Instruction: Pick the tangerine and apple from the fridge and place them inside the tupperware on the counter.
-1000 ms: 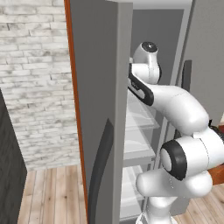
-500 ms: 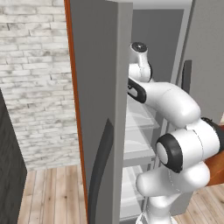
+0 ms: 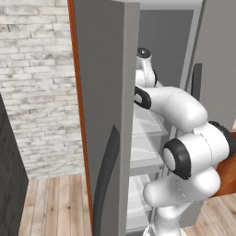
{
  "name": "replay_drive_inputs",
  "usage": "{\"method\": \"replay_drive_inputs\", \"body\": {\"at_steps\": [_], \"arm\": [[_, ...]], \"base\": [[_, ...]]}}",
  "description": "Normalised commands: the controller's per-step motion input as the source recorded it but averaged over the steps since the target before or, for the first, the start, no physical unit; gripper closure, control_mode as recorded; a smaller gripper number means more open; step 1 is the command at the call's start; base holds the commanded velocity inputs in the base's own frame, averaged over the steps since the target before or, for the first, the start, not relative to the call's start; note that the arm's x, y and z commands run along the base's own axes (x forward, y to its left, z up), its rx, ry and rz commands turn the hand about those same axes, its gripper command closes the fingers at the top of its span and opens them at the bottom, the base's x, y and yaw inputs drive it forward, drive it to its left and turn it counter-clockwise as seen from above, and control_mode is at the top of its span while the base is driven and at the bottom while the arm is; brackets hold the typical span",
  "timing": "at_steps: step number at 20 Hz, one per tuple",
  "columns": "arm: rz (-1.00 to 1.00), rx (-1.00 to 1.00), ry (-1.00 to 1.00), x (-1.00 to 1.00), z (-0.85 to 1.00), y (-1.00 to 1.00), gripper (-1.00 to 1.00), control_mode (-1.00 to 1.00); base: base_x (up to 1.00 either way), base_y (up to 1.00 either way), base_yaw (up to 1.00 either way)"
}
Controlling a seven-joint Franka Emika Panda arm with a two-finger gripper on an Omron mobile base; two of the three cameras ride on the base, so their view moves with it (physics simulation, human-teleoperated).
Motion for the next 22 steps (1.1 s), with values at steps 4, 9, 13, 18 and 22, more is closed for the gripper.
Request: {"method": "replay_drive_inputs", "body": {"at_steps": [4,9,13,18,22], "arm": [[0.00,0.00,0.00,0.00,-0.10,0.00,-1.00,-1.00],[0.00,0.00,0.00,0.00,-0.07,0.00,-1.00,-1.00],[0.00,0.00,0.00,-0.02,-0.01,0.00,-1.00,-1.00],[0.00,0.00,0.01,-0.08,-0.01,0.00,-1.00,-1.00],[0.00,0.00,0.00,-0.10,-0.03,0.00,-1.00,-1.00]], "base": [[0.00,0.00,0.00],[0.00,0.00,0.00],[0.00,0.00,0.00],[0.00,0.00,0.00],[0.00,0.00,0.00]]}}
